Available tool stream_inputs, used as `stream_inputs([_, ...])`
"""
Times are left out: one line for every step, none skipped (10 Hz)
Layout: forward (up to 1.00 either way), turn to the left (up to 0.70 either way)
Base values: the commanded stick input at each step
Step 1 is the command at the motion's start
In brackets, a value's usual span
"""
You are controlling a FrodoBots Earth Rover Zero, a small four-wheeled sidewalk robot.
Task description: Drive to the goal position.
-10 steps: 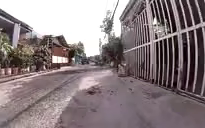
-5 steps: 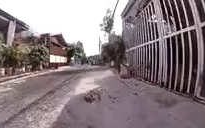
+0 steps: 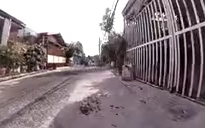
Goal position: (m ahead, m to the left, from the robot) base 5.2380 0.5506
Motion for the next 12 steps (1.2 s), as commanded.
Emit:
stream_inputs([0.70,0.00])
stream_inputs([0.70,0.00])
stream_inputs([0.70,0.00])
stream_inputs([0.70,0.00])
stream_inputs([0.70,0.00])
stream_inputs([0.70,0.00])
stream_inputs([0.70,0.00])
stream_inputs([0.70,0.00])
stream_inputs([0.70,0.00])
stream_inputs([0.70,0.00])
stream_inputs([0.70,0.00])
stream_inputs([0.70,0.00])
